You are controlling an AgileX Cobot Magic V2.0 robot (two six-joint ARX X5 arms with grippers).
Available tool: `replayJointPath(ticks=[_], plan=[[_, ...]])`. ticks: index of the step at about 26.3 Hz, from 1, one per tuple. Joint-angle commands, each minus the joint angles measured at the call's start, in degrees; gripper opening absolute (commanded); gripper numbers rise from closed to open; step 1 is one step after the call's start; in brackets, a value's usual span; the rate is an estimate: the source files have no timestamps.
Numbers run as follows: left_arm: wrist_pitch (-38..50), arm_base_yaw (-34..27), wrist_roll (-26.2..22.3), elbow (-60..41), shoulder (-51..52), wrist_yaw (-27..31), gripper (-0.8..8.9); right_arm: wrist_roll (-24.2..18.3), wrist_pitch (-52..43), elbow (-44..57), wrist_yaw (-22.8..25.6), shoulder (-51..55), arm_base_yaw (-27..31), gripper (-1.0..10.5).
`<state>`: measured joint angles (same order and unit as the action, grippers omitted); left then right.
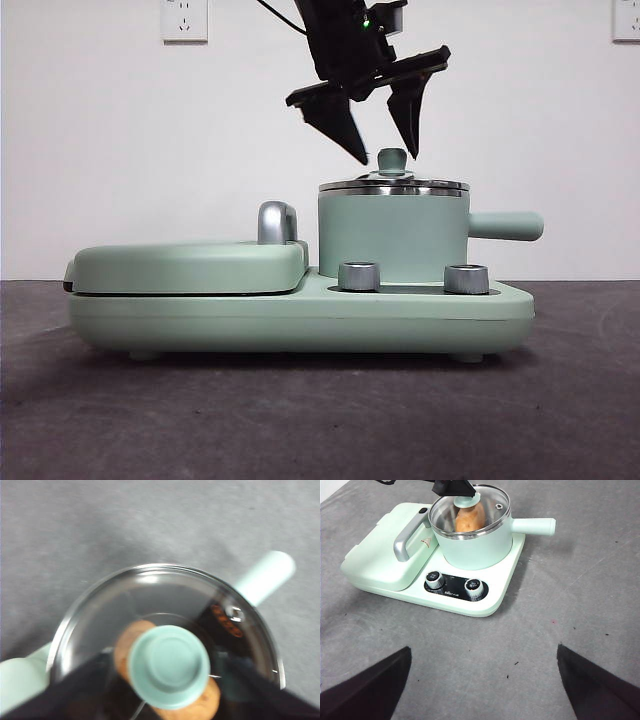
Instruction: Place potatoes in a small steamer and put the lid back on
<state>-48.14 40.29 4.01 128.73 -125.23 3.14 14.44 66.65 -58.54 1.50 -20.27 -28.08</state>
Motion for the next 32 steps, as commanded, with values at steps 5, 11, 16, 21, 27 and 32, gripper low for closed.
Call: replayJointPath(ticks=[5, 11, 16, 21, 27, 32], plan=[[-11.17, -0.15, -1.51, 2.12, 7.19, 1.01, 4.06, 0.59, -0.66, -0.35, 0.02, -0.11, -0.28, 4.6], [-28.63, 0.24, -1.77, 1.36, 17.57, -0.15, 4.04, 0.13, -0.81, -0.35, -0.20, -0.37, -0.28, 4.6], [-28.30, 0.28, -1.62, -9.99, 29.62, -0.13, 4.04, 0.13, -1.11, -0.35, -3.32, -0.57, -0.31, 4.6], [-21.84, 0.28, 0.09, -27.98, 43.43, -0.15, 4.04, 0.11, -2.32, -0.35, -4.70, -0.57, -0.28, 4.7], [-9.35, 0.28, 3.26, -52.59, 64.22, -0.17, 4.04, -0.15, -5.51, -0.35, -6.45, -0.57, -0.31, 4.6], [2.43, 0.28, 6.25, -69.77, 82.31, -0.13, 4.04, -0.35, -5.97, -0.35, -6.43, -0.57, -0.31, 4.6]])
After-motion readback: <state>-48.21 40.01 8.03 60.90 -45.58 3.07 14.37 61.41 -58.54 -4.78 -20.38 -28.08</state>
